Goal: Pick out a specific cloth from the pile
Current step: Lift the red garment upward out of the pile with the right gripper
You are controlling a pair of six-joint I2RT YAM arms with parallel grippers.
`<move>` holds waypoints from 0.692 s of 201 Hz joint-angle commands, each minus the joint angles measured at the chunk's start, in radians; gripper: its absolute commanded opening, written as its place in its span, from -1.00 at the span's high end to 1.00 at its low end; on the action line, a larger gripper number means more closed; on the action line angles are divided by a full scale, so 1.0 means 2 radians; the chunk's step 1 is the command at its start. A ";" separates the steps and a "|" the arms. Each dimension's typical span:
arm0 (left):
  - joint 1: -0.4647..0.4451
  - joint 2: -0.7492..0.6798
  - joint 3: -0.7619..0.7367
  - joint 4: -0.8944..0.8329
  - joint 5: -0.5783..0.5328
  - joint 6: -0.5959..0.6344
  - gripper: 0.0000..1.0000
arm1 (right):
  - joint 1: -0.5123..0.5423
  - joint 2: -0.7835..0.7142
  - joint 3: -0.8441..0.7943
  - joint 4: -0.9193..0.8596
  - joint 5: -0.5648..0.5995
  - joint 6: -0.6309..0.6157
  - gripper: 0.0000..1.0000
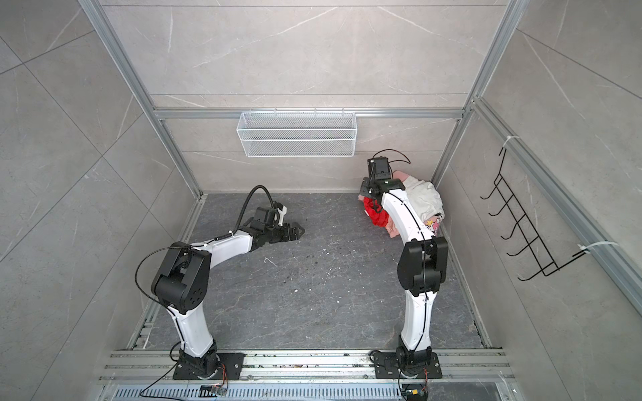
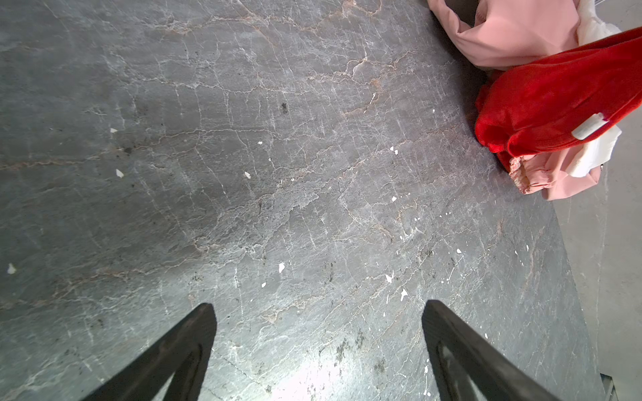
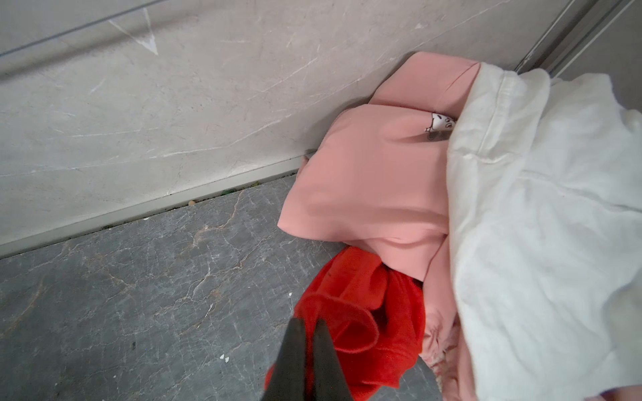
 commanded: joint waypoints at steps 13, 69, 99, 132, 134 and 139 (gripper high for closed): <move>-0.002 -0.021 0.011 0.014 0.000 -0.004 -0.91 | -0.003 -0.045 0.018 0.027 0.012 -0.004 1.00; -0.002 -0.022 0.007 0.015 -0.002 -0.005 -0.91 | -0.011 -0.061 0.021 0.031 0.016 -0.014 1.00; -0.003 -0.021 0.008 0.015 -0.002 -0.005 -0.91 | -0.014 -0.064 0.028 0.035 0.018 -0.017 1.00; -0.004 -0.019 0.007 0.016 -0.002 -0.005 -0.91 | -0.016 -0.066 0.040 0.034 0.017 -0.019 1.00; -0.004 -0.019 0.007 0.016 -0.002 -0.005 -0.91 | -0.016 -0.067 0.040 0.035 0.017 -0.020 1.00; -0.004 -0.019 0.007 0.017 -0.002 -0.005 -0.91 | -0.017 -0.067 0.042 0.035 0.016 -0.020 1.00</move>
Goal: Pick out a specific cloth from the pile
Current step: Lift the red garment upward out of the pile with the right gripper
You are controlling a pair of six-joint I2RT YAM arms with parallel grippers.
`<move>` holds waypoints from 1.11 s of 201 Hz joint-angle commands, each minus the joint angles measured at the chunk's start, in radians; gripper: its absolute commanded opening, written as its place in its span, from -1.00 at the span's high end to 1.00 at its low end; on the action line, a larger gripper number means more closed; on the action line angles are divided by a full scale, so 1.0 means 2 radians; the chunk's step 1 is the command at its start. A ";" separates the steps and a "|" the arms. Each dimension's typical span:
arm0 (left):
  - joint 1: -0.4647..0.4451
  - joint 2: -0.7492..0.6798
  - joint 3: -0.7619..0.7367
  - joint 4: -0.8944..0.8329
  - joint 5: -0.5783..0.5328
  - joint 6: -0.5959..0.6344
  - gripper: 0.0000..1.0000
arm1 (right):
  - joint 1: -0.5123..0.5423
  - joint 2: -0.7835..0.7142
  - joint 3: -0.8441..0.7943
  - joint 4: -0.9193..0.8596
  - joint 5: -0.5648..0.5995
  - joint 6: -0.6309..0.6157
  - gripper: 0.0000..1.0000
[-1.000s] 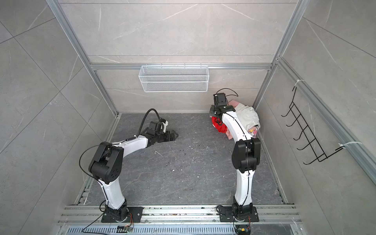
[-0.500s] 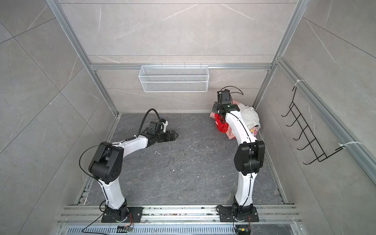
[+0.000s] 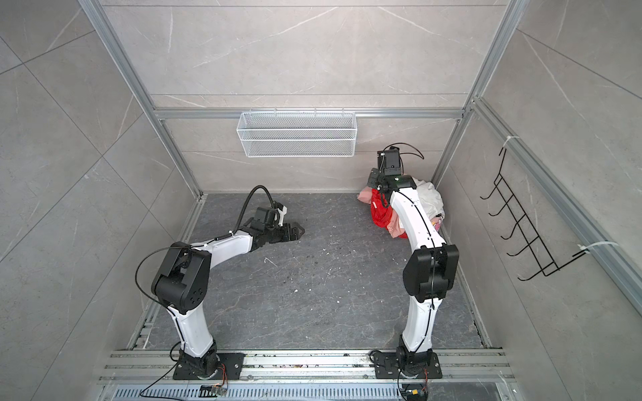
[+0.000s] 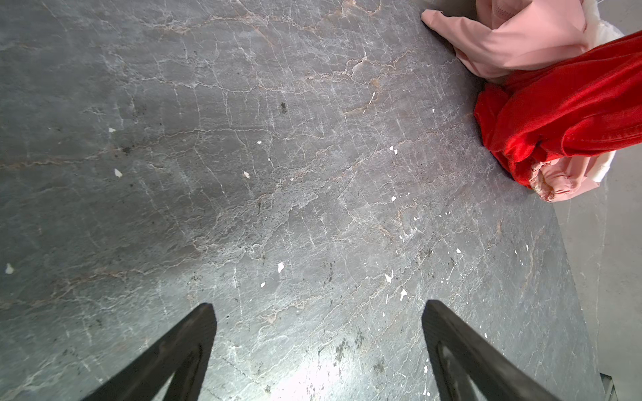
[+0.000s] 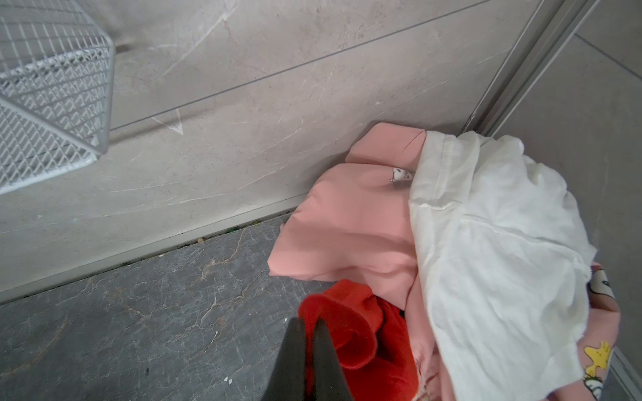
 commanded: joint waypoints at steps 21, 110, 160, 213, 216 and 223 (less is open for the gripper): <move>-0.004 -0.018 0.007 0.019 -0.001 -0.006 -0.91 | -0.001 -0.032 0.032 0.027 0.004 -0.013 1.00; -0.005 -0.023 0.000 0.040 0.007 0.000 -0.92 | -0.001 -0.052 0.036 0.035 -0.011 -0.013 1.00; -0.006 -0.022 0.010 0.045 0.024 0.001 -0.93 | -0.001 -0.057 0.049 0.036 -0.019 -0.015 1.00; -0.011 -0.022 0.006 0.052 0.028 0.001 -0.93 | -0.001 -0.055 0.077 0.032 -0.016 -0.022 1.00; -0.011 -0.021 0.006 0.053 0.028 0.001 -0.93 | -0.001 -0.056 0.078 0.032 -0.016 -0.023 1.00; -0.013 -0.020 0.005 0.055 0.028 0.001 -0.93 | -0.001 -0.057 0.081 0.032 -0.016 -0.023 1.00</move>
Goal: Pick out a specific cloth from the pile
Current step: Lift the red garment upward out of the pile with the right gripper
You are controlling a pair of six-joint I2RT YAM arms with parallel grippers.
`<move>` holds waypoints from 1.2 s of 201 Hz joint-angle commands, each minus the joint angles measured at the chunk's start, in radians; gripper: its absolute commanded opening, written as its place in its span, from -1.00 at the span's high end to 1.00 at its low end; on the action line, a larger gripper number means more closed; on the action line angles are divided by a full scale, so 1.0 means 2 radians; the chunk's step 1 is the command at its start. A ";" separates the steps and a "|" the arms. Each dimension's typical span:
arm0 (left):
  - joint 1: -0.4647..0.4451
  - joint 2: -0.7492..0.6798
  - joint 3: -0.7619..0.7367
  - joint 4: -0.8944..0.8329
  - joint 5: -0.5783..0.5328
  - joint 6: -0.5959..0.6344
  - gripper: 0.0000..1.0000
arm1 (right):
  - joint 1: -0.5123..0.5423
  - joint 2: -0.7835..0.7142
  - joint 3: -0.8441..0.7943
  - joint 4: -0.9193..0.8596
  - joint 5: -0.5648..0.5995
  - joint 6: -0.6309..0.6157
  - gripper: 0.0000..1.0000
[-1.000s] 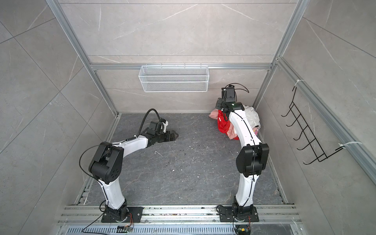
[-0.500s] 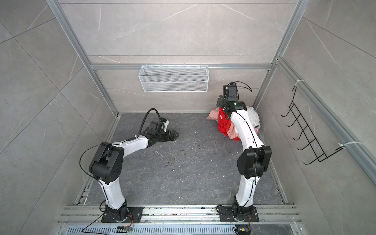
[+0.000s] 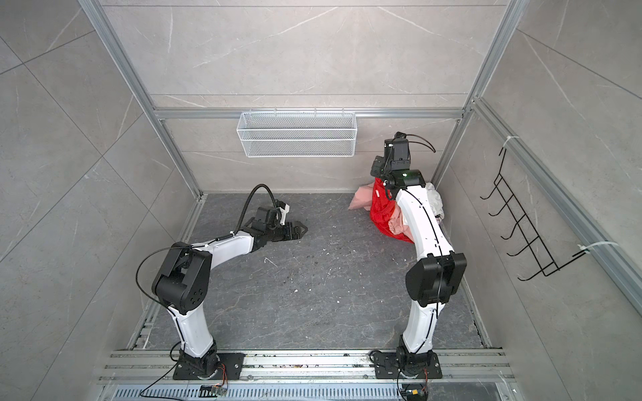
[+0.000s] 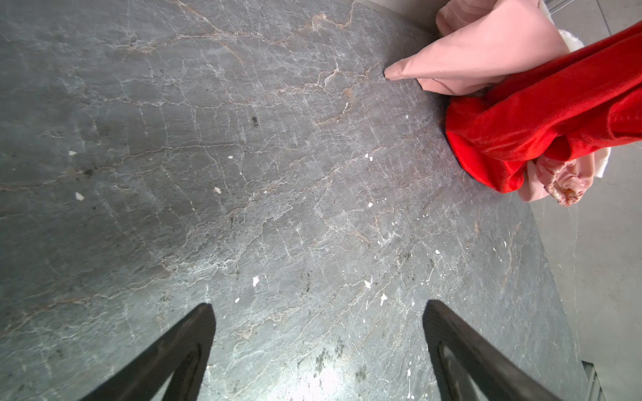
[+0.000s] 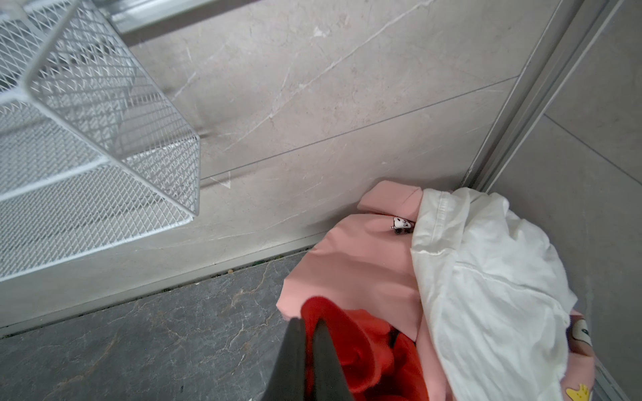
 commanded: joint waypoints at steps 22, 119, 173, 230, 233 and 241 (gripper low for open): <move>-0.009 -0.018 0.001 0.036 0.012 0.000 -0.93 | 0.001 -0.036 0.035 0.031 -0.008 -0.012 1.00; -0.044 -0.013 0.000 0.086 0.030 0.050 -0.93 | 0.001 -0.042 0.053 0.015 -0.049 -0.011 1.00; -0.064 0.009 0.024 0.092 0.039 0.050 -0.93 | 0.000 -0.054 0.059 0.008 -0.059 -0.013 1.00; -0.077 0.014 0.027 0.093 0.040 0.054 -0.92 | 0.001 -0.077 0.065 0.005 -0.067 -0.014 1.00; -0.077 0.014 0.027 0.093 0.040 0.054 -0.92 | 0.001 -0.077 0.065 0.006 -0.067 -0.014 1.00; -0.078 0.013 0.026 0.094 0.040 0.054 -0.93 | 0.000 -0.080 0.066 0.006 -0.068 -0.013 1.00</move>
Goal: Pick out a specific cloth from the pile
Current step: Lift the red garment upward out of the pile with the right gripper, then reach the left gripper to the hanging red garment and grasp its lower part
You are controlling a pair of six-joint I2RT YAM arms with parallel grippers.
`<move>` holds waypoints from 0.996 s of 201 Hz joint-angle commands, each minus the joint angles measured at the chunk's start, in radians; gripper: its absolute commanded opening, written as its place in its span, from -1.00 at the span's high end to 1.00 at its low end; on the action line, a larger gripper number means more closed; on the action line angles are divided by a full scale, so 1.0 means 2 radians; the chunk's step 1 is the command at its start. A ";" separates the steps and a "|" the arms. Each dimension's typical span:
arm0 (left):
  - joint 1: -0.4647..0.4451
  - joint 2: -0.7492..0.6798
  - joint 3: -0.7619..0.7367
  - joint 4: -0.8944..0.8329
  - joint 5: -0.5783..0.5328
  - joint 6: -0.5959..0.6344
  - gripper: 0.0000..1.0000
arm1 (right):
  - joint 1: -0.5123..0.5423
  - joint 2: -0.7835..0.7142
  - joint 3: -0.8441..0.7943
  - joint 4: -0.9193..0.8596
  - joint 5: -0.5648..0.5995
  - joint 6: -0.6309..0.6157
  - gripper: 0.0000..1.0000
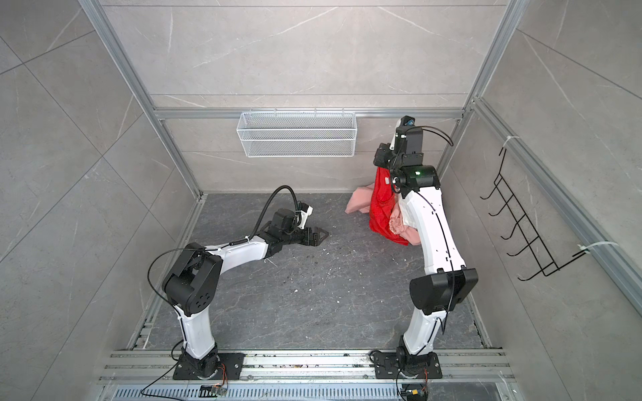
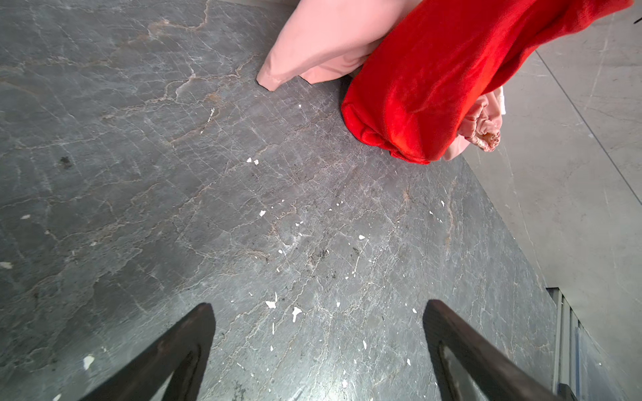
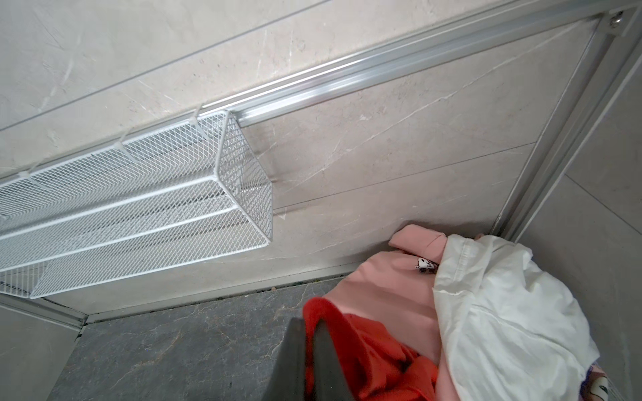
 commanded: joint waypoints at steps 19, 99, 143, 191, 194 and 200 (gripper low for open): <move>-0.007 0.000 0.019 0.020 0.010 0.013 -0.92 | 0.002 -0.034 0.032 0.020 -0.014 -0.005 1.00; -0.033 0.014 0.038 0.073 0.017 0.030 -0.92 | 0.003 -0.035 0.071 -0.005 -0.033 -0.003 1.00; -0.055 0.081 0.107 0.160 0.060 0.039 -0.92 | 0.005 -0.056 0.019 0.011 -0.046 0.009 1.00; -0.069 0.152 0.192 0.195 0.085 0.038 -0.91 | 0.005 -0.075 -0.018 0.019 -0.047 0.008 1.00; -0.069 0.155 0.196 0.196 0.086 0.038 -0.91 | 0.005 -0.076 -0.020 0.020 -0.047 0.008 1.00; -0.070 0.162 0.203 0.198 0.087 0.038 -0.90 | 0.005 -0.078 -0.025 0.022 -0.047 0.008 1.00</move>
